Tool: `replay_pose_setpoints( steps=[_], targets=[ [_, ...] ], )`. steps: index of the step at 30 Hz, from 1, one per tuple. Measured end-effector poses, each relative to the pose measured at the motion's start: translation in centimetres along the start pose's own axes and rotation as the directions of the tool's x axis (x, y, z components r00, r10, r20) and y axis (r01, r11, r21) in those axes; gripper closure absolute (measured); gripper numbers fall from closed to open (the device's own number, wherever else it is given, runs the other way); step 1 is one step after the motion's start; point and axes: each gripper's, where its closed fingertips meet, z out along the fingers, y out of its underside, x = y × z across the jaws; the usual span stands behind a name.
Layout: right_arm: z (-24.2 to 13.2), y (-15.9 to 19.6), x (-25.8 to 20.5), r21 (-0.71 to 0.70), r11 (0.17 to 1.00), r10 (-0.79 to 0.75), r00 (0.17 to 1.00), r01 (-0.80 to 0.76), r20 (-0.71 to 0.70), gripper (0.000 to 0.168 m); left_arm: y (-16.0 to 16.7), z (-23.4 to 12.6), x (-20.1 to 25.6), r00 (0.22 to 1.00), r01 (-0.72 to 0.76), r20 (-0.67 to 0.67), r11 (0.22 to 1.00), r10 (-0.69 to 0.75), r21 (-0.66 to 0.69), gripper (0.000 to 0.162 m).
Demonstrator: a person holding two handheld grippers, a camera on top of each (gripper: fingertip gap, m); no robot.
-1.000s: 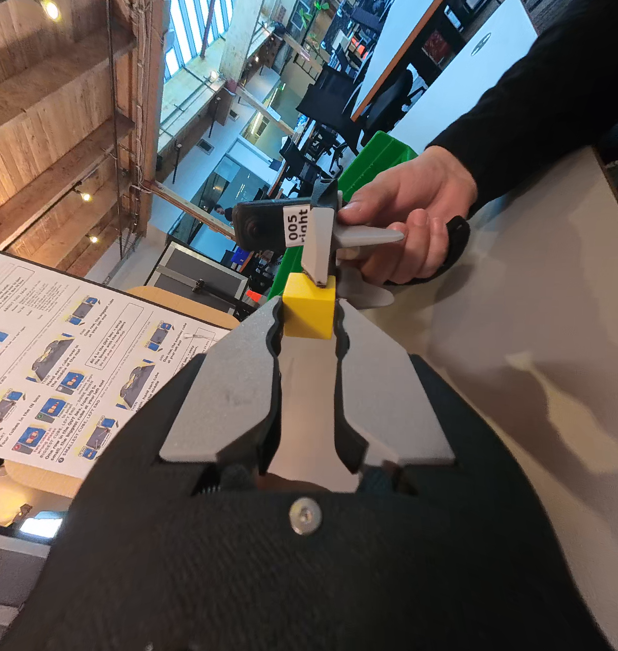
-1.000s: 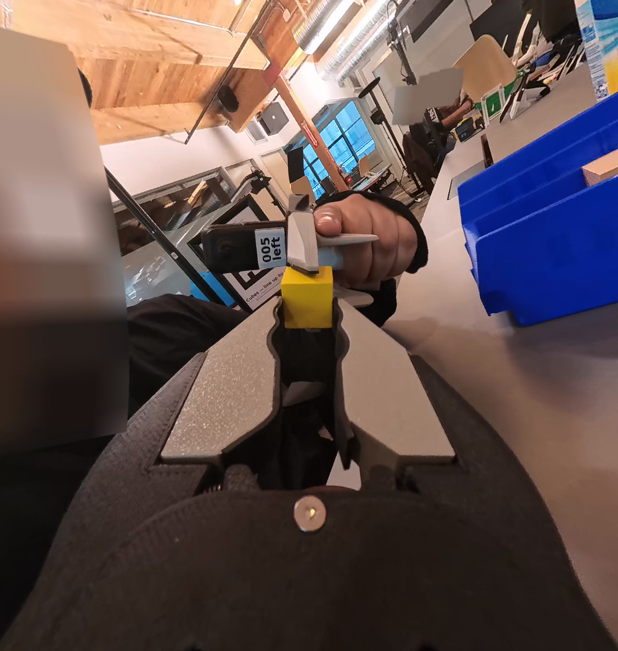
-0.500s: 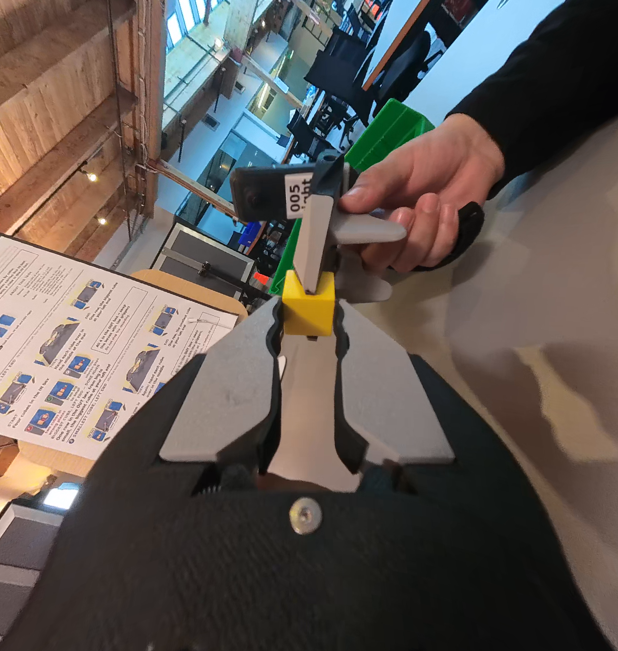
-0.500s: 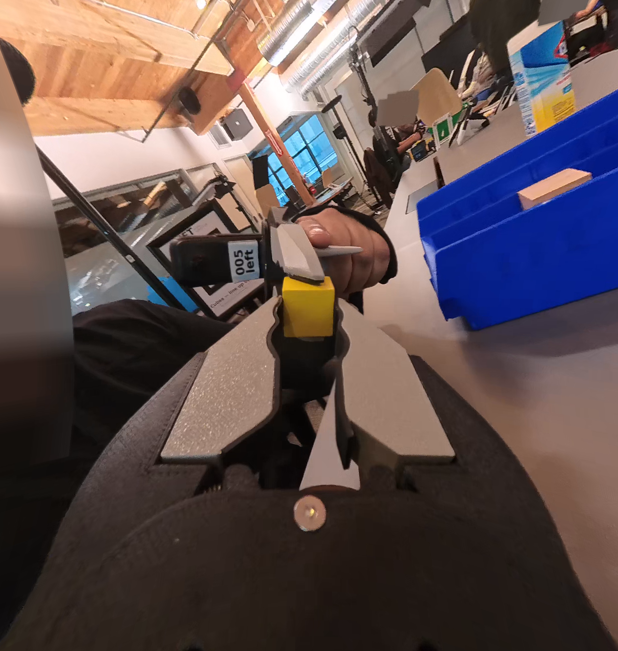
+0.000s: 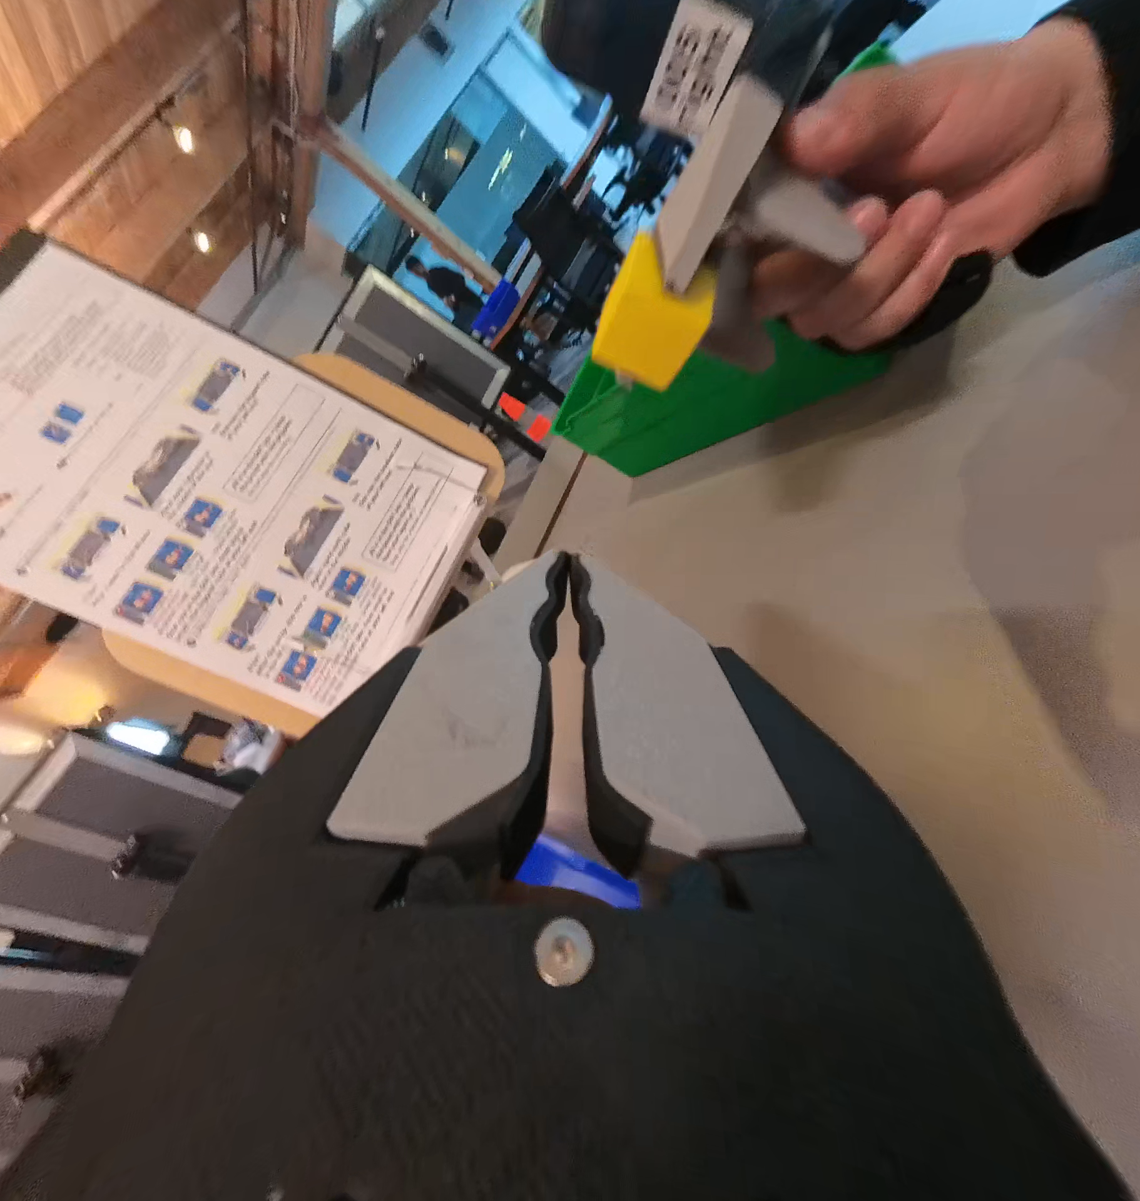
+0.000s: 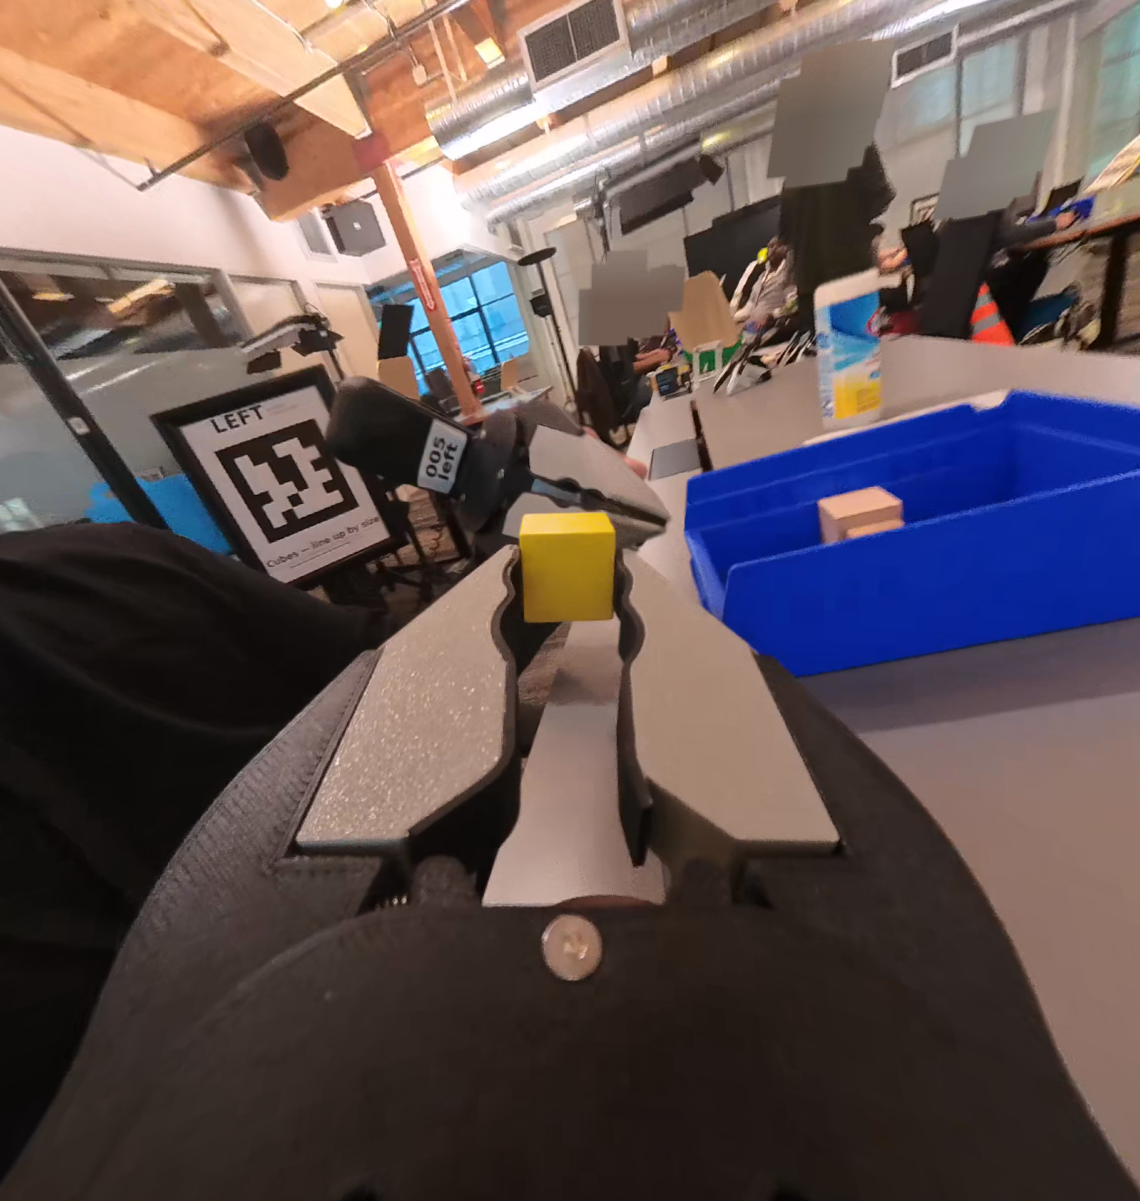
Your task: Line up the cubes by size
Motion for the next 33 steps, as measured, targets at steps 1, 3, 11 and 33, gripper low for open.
replay_pose_setpoints(
  steps=[1,3,11,33],
  targets=[
    [-0.6,-0.9,-0.2,0.013,1.000,-0.022,1.000,0.022,-0.016,0.143,0.4,0.0,-0.3,0.999,0.038,-0.002,0.999,-0.038,-0.027,0.162],
    [-2.3,-3.0,-0.2,0.026,0.998,-0.062,0.995,0.064,-0.079,0.143,1.0,-0.1,-1.0,0.992,0.127,0.006,0.990,-0.127,-0.069,0.162],
    [-15.7,-8.6,7.5,-0.347,0.921,-0.352,0.762,0.178,-0.543,0.143,6.0,-0.6,-3.5,0.924,0.383,0.130,0.888,-0.361,-0.254,0.162],
    [-26.0,9.1,19.5,-0.967,0.207,-0.454,0.861,-0.149,-0.230,0.143,7.9,-0.1,-3.3,0.923,0.385,0.149,0.868,-0.356,-0.312,0.159]
  ],
)
